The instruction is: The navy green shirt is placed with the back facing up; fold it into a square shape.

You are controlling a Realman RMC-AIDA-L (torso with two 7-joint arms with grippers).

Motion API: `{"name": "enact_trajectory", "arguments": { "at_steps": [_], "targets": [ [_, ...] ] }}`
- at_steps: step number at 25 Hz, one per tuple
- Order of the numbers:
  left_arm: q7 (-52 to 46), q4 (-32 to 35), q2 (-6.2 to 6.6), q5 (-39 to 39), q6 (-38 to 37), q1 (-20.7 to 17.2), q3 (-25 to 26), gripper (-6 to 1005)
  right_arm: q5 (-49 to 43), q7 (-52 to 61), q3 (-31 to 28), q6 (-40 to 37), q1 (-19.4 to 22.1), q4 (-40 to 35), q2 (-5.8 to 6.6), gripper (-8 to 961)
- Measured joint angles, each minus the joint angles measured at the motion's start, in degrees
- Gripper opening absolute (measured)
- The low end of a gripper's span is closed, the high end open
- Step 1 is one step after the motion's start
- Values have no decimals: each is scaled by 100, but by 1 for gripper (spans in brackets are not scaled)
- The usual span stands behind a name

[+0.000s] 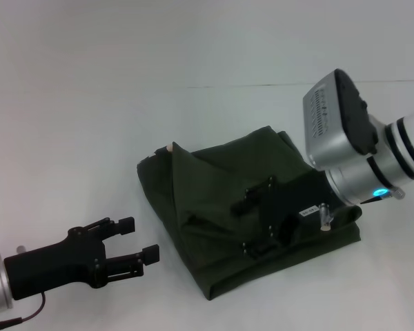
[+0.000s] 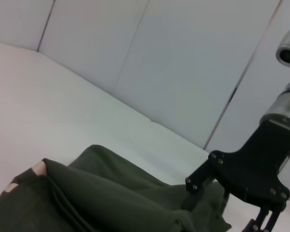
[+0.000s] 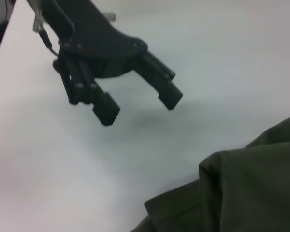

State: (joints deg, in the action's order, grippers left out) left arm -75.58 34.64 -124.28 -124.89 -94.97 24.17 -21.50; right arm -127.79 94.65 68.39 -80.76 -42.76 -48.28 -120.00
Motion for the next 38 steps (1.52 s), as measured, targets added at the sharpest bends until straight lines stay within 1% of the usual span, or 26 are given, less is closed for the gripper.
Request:
{"name": "enact_trajectory", "arguments": {
  "at_steps": [14,22,28,38],
  "targets": [
    [0,-3,1,20,98,0,23,910,51,22,821,692,41,-51,-33,783],
    [-1,-10,9,20,107,28,23,910,267,-25,973,714,32,-88,-25,782],
    [-12,-10,20,18,161,16,31,910,272,17,1218,759,-6,-104,-29,781],
    [-11,-10,18,17,174,1,32,910,273,23,1331,807,-10,-164,-40,780]
  ]
}}
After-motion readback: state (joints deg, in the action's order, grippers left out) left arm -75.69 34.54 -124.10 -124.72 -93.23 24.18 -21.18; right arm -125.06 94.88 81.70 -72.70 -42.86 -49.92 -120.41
